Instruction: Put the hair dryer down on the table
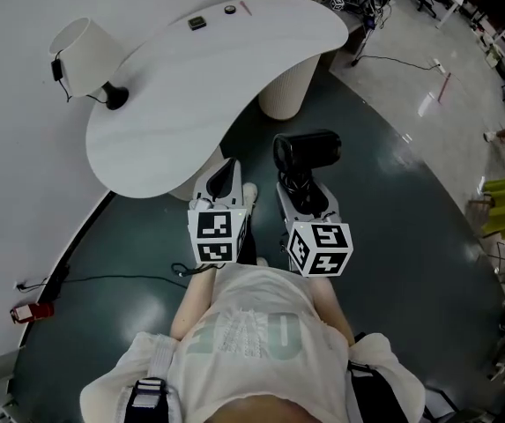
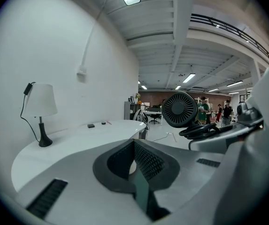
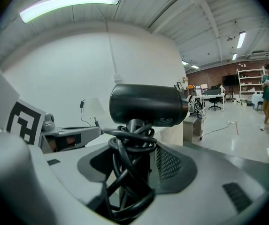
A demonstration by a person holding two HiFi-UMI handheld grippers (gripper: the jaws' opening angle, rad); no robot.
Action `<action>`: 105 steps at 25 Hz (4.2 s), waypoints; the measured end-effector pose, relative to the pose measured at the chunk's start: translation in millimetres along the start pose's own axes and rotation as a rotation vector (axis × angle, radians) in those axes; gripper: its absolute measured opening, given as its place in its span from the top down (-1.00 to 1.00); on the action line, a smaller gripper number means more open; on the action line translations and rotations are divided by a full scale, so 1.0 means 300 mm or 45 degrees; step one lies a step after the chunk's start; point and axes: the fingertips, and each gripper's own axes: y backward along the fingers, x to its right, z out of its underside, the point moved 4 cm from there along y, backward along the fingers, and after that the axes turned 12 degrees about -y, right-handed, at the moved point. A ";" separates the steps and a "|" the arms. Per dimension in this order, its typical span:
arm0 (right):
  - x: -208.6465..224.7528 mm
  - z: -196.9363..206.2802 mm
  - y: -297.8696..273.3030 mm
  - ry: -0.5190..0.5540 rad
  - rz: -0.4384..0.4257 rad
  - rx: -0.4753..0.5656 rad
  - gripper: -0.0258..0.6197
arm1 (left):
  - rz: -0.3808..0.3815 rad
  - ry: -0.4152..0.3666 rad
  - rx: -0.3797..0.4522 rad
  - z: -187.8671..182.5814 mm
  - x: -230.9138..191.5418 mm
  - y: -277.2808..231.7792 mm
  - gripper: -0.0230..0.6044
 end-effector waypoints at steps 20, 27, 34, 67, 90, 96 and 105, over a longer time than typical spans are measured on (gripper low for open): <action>0.118 -0.568 -0.817 0.061 0.036 0.070 0.15 | 0.067 -0.031 0.152 -0.350 -0.469 -0.841 0.91; 0.148 -0.652 -0.998 0.005 0.027 0.034 0.15 | 0.069 0.001 0.090 -0.373 -0.544 -1.033 0.91; 0.199 -0.676 -1.113 0.033 -0.087 -0.056 0.15 | -0.017 0.054 0.039 -0.369 -0.542 -1.155 0.91; 0.152 -0.409 -1.674 0.450 -0.323 -0.701 0.14 | -0.385 0.097 -0.127 -0.249 -0.710 -1.068 0.91; 0.119 -0.217 -1.809 0.720 -0.241 -0.819 0.14 | -0.469 0.167 -0.235 -0.127 -0.765 -0.943 0.91; 0.121 -0.215 -1.816 0.662 -0.267 -0.836 0.13 | -0.442 0.185 -0.231 -0.118 -0.764 -0.945 0.91; 0.140 -0.217 -1.819 0.603 -0.235 -0.821 -0.03 | -0.412 0.200 -0.228 -0.104 -0.755 -0.935 0.91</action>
